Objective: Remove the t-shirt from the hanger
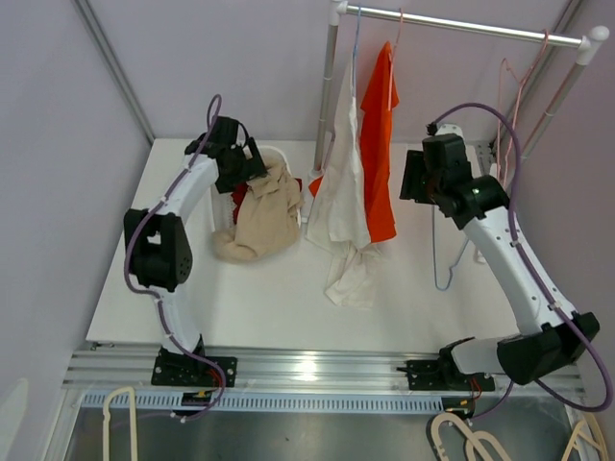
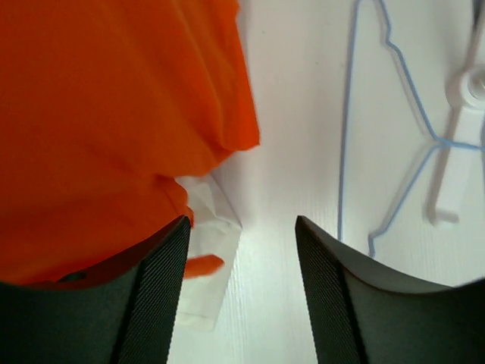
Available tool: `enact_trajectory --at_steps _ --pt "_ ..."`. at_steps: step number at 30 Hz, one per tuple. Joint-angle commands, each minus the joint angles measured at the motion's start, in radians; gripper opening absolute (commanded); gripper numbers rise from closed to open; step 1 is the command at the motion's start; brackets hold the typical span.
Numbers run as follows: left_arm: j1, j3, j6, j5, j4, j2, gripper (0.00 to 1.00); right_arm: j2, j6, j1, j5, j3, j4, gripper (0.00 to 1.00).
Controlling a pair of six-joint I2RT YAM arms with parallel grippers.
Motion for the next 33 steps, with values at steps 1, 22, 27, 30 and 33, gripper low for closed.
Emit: enact_trajectory --at_steps 1,22,27,30,33 --pt "-0.044 -0.056 0.031 -0.103 0.045 -0.231 0.99 -0.179 0.047 -0.003 0.062 -0.054 -0.019 0.63" --pt "-0.168 -0.414 0.068 0.116 0.291 -0.233 1.00 -0.163 0.219 -0.408 -0.110 -0.549 0.214 0.78" --pt "-0.050 -0.272 -0.045 0.290 0.283 0.046 1.00 -0.114 0.246 -0.459 -0.061 -0.590 0.289 0.76" --pt "-0.001 -0.289 -0.099 0.248 0.309 0.056 0.99 -0.057 0.240 -0.495 -0.037 -0.587 0.328 0.75" --pt "0.001 -0.324 -0.112 0.128 0.338 -0.004 1.00 0.015 0.234 -0.529 -0.071 -0.575 0.372 0.73"
